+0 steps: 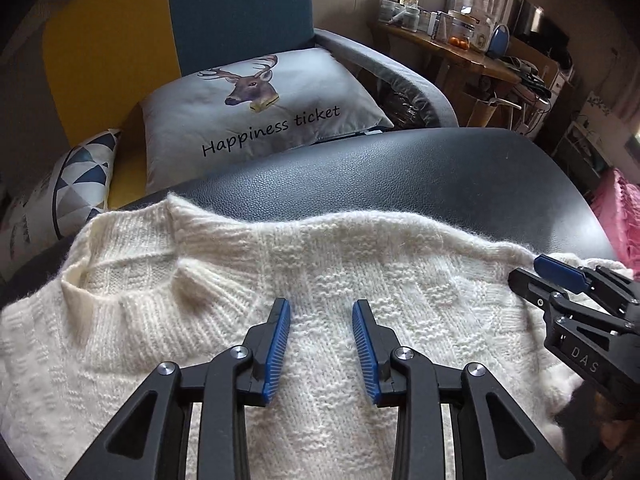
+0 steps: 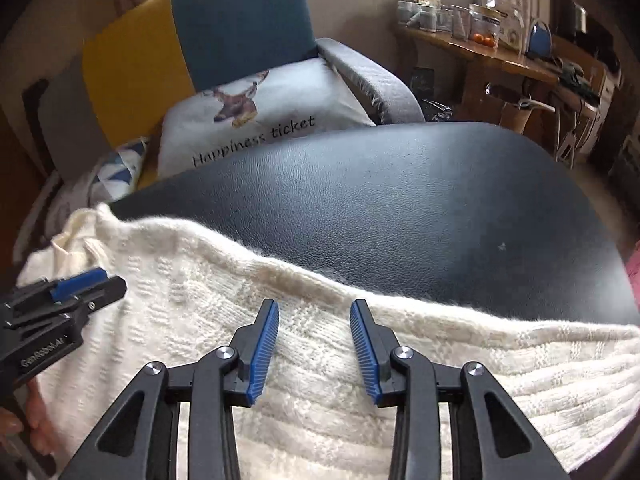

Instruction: Fold clothes

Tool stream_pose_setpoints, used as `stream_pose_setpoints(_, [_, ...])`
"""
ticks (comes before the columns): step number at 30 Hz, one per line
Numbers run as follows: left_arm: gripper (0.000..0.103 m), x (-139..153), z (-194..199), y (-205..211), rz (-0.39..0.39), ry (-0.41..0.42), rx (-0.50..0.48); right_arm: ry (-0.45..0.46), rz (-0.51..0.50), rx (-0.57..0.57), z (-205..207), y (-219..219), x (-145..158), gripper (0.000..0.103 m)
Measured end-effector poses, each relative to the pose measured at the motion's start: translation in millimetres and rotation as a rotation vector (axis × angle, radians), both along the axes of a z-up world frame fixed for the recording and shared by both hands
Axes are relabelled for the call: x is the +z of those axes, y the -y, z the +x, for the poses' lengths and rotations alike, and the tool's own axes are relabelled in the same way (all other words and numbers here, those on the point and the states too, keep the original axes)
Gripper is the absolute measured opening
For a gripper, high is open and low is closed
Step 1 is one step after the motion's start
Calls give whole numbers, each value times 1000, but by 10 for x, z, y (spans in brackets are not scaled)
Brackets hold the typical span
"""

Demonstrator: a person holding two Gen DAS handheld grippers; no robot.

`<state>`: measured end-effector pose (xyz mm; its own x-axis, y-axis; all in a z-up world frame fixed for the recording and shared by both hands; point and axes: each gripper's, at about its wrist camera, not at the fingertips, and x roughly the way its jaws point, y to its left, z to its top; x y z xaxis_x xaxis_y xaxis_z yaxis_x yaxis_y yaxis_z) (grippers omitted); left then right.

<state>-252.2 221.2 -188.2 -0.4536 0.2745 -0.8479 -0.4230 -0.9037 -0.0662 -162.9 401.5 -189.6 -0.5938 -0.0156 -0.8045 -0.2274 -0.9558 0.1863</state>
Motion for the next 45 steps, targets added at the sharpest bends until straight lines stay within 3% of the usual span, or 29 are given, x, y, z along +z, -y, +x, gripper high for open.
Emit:
stream_pose_setpoints(4, [35,198,275,204,40,-69,36,-108,-132,-111,617,-527,228,37])
stream_pose_setpoints(6, [35,249,471,268,36,-106,9,-143,-169,-195,986,-868,308,37])
stream_pose_setpoints(10, [35,323,886,424,30,-181,-45,-187,-121,-403,1692,-1570,426,37])
stream_pose_setpoints(12, [38,309,1045,481,16,-202,-64,-167,-104,-456,1901,-1852,406,38])
stream_pose_setpoints(13, [45,290,1110,500,1,-210,-70,-150,-102,-469,1945,-1970,367,38])
stream_pose_setpoints(18, [47,-13,1101,549,-23,-79,-43,14,-42,-476,1970,-2271,61,37])
stream_pose_setpoints(20, [48,-67,1116,583,-2,-79,-33,109,21,-470,1967,-2288,-87,37])
stream_pose_setpoints(21, [49,-94,1123,599,8,-79,-29,94,41,-461,1999,-2258,-68,37])
stream_pose_setpoints(24, [50,-98,1124,575,1,-82,-29,75,-36,-487,2163,-2264,-4,37])
stream_pose_setpoints(31, [54,-103,1121,604,20,-76,-34,-85,-475,-627,2600,-2416,-102,39])
stream_pose_setpoints(38, [58,-103,1120,618,39,-68,-42,-268,-692,-746,2556,-2539,-341,39])
stream_pose_setpoints(40, [60,-103,1114,629,50,-64,-44,-284,-660,-728,2506,-2500,-336,37])
stream_pose_setpoints(42, [63,-104,1116,626,57,-61,-50,-236,-542,-694,2409,-2416,-253,31])
stream_pose_setpoints(45, [67,-105,1129,603,56,-61,-60,-161,-420,-681,2244,-2372,-183,13])
